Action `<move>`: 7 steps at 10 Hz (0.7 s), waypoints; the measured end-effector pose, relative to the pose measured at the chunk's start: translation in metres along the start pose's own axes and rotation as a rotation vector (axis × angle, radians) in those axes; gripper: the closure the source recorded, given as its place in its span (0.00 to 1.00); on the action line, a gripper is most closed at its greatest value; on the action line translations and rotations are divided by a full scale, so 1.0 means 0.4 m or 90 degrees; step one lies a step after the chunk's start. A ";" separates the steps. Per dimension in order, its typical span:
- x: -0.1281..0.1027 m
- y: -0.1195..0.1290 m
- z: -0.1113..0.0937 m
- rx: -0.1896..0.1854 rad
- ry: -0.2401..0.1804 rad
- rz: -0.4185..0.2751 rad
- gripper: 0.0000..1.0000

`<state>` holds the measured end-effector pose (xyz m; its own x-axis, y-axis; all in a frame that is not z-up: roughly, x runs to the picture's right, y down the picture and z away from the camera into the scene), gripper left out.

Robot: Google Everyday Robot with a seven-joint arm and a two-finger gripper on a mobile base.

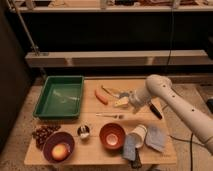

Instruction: Place fork in plastic cup

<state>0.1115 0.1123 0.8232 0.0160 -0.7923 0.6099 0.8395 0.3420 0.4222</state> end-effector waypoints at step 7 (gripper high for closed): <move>0.001 -0.005 0.045 0.061 -0.023 0.029 0.20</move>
<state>0.1002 0.1205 0.8347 0.0311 -0.7567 0.6530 0.7826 0.4248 0.4550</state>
